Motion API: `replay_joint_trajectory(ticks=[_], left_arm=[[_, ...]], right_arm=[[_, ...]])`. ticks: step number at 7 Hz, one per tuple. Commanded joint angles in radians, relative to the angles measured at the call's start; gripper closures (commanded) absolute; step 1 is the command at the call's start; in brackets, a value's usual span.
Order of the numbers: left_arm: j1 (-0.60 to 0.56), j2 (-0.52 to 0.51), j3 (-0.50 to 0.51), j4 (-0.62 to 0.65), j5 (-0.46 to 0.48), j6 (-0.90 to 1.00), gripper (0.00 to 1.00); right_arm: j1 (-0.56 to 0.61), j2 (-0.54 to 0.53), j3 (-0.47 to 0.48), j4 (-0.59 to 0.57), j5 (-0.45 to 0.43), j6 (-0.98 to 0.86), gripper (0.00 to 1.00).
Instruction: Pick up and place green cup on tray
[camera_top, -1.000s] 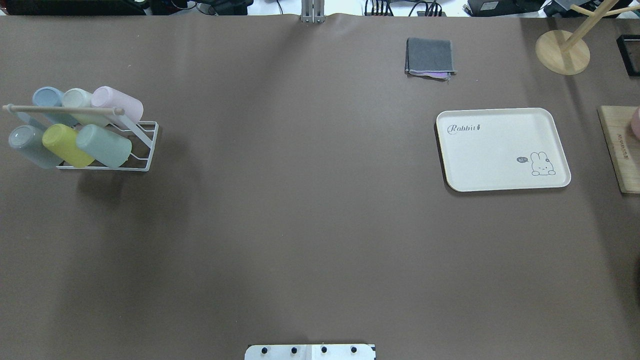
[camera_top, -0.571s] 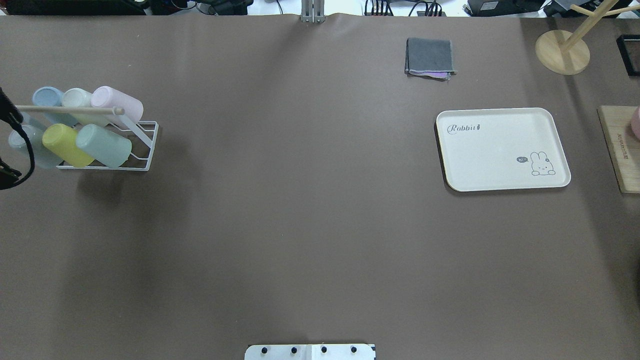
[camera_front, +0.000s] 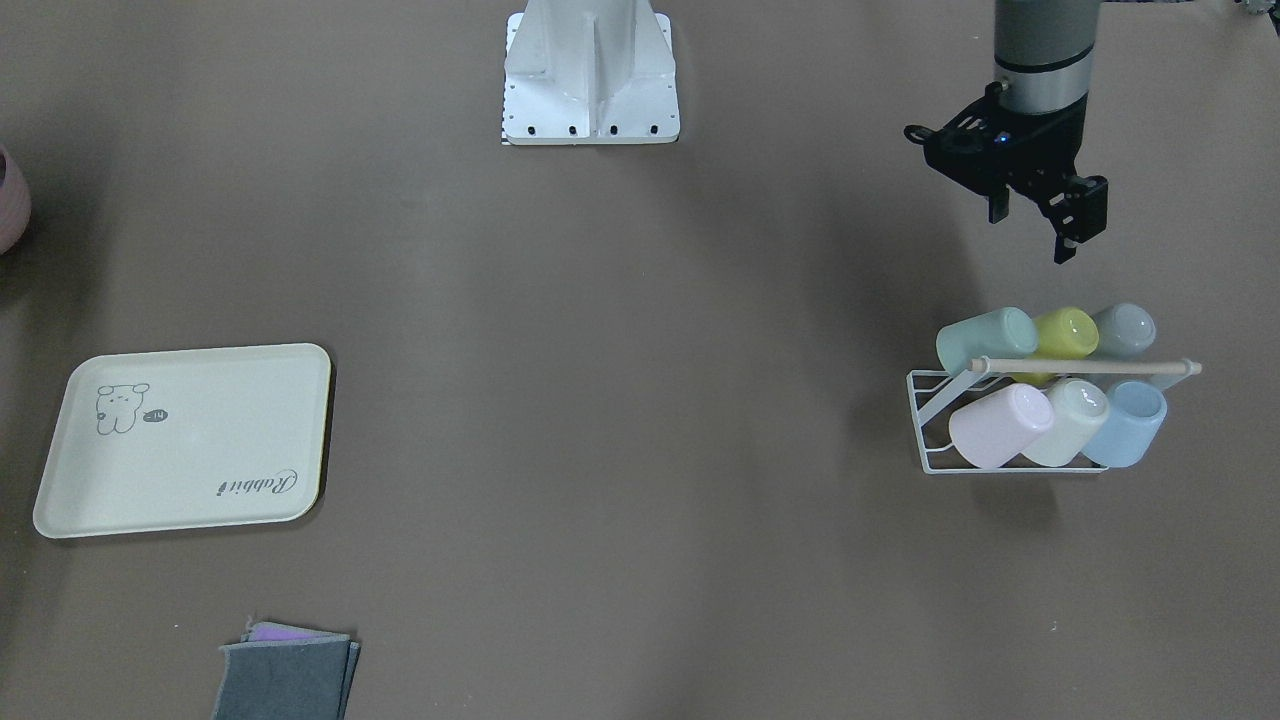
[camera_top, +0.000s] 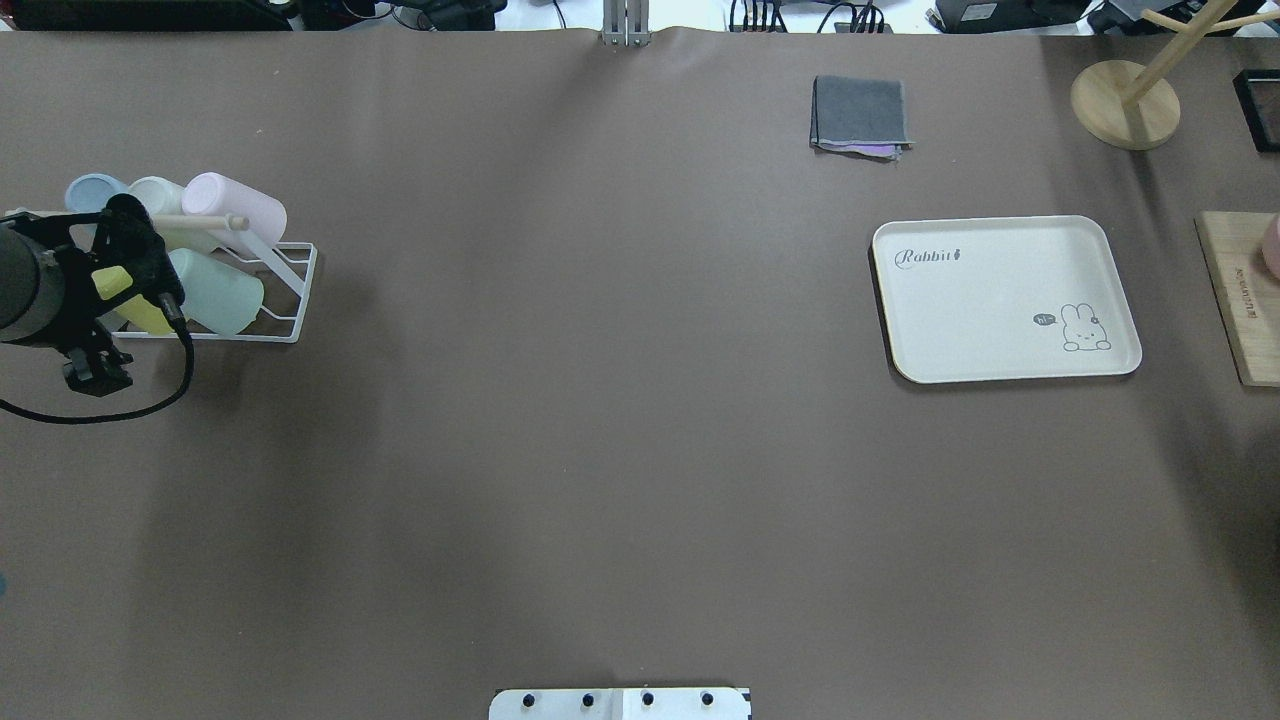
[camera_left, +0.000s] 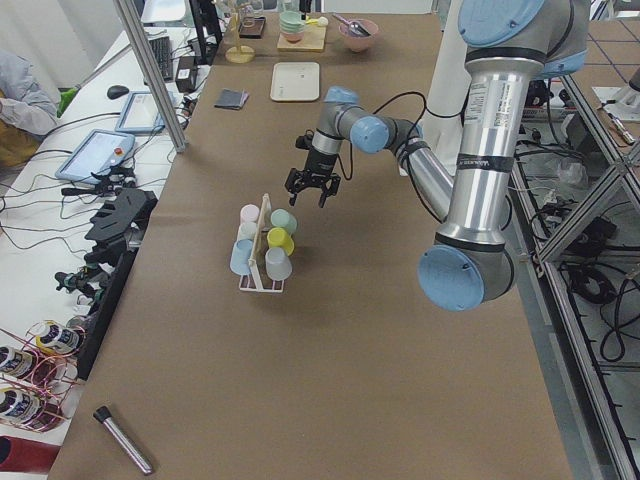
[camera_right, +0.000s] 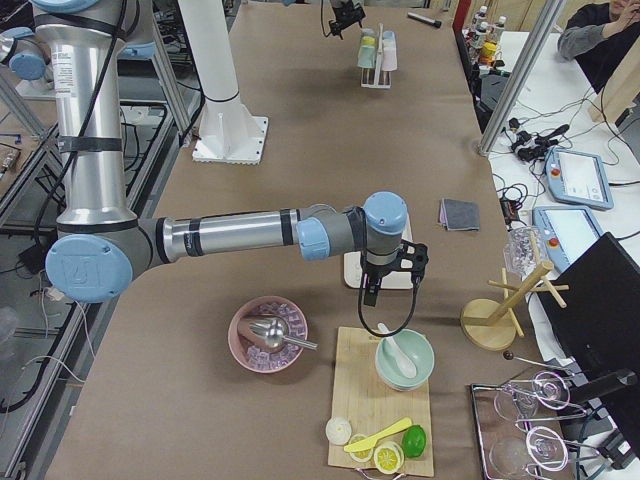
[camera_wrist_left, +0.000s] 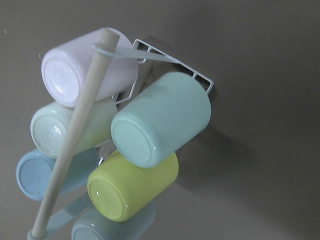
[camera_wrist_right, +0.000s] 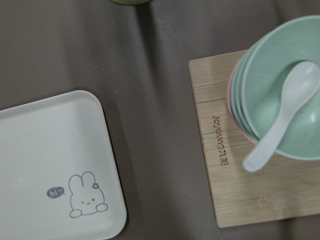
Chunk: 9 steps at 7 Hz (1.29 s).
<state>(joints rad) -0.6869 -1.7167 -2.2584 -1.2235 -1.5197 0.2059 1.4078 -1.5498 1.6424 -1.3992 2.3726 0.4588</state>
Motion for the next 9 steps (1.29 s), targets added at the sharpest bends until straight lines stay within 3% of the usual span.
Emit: replay_joint_trajectory(ticks=[1, 3, 4, 5, 7, 9], left_arm=[[0.137, -0.055, -0.058, 0.13, 0.274, 0.017, 0.02], [0.307, -0.047, -0.046, 0.24, 0.592, 0.015, 0.02], [0.332, -0.026, -0.046, 0.243, 0.677, 0.015, 0.02], [0.36, 0.004, -0.047, 0.243, 0.752, 0.018, 0.02], [0.397, 0.028, -0.047, 0.266, 0.797, 0.017, 0.02], [0.453, 0.032, -0.053, 0.371, 0.908, 0.018, 0.02]], right_arm=[[-0.108, 0.039, -0.152, 0.23, -0.033, 0.064, 0.0], [-0.226, 0.126, -0.174, 0.233, -0.126, 0.171, 0.0], [-0.251, 0.128, -0.214, 0.262, -0.139, 0.182, 0.0], [-0.262, 0.128, -0.261, 0.334, -0.139, 0.184, 0.0], [-0.268, 0.119, -0.32, 0.423, -0.132, 0.185, 0.0], [-0.268, 0.129, -0.319, 0.43, -0.115, 0.192, 0.07]])
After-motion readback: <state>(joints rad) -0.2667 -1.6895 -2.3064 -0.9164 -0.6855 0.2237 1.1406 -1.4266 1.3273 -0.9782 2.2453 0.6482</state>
